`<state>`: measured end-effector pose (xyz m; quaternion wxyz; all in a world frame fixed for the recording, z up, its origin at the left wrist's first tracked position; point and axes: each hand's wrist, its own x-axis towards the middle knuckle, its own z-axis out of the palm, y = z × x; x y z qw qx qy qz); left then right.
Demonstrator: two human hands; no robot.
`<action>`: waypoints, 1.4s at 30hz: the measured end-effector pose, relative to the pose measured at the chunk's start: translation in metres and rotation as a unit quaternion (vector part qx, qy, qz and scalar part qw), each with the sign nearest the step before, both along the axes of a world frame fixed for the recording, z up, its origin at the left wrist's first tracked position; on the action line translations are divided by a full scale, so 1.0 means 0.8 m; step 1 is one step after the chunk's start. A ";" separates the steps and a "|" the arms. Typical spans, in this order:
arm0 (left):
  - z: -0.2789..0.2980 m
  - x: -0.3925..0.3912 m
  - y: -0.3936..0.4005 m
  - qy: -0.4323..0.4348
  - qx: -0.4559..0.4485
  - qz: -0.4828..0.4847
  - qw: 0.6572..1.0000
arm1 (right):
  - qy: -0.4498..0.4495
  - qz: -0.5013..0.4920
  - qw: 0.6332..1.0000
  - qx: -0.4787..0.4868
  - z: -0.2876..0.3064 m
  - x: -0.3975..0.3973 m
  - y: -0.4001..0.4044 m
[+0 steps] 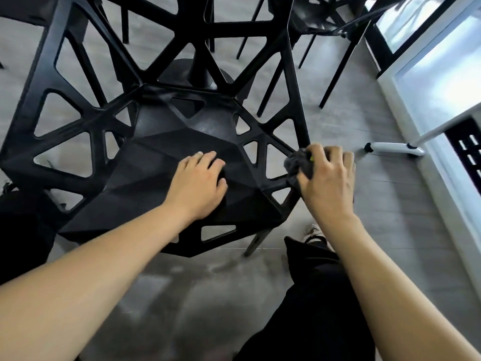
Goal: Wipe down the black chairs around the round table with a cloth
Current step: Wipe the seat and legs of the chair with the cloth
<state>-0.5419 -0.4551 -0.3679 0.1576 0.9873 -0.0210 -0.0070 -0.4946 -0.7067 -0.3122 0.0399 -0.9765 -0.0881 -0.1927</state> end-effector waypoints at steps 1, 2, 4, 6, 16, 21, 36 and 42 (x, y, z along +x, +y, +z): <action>-0.006 0.006 -0.007 0.021 -0.006 -0.009 1.000 | -0.003 -0.003 1.000 -0.027 -0.002 -0.001 -0.011; -0.014 0.008 -0.012 0.038 -0.004 -0.013 0.999 | -0.009 0.001 0.999 -0.053 -0.008 0.000 -0.018; -0.026 0.009 -0.014 0.048 0.008 -0.011 0.999 | -0.022 0.009 0.996 -0.091 -0.019 0.008 -0.015; -0.031 0.010 -0.013 0.047 0.010 -0.015 0.999 | -0.034 0.000 0.991 -0.128 -0.025 0.024 0.000; -0.032 0.017 -0.024 0.051 0.011 -0.012 0.999 | -0.055 0.037 0.972 -0.224 -0.034 0.091 0.075; -0.035 0.022 -0.023 0.043 0.007 -0.004 0.999 | -0.034 0.056 0.971 -0.231 -0.039 0.124 0.091; -0.034 0.005 -0.042 0.024 -0.004 -0.013 1.000 | 0.081 -0.078 0.966 -0.232 -0.011 0.036 0.036; -0.036 0.006 -0.044 0.026 0.007 -0.008 1.000 | 0.078 -0.093 0.990 -0.077 -0.007 -0.018 -0.008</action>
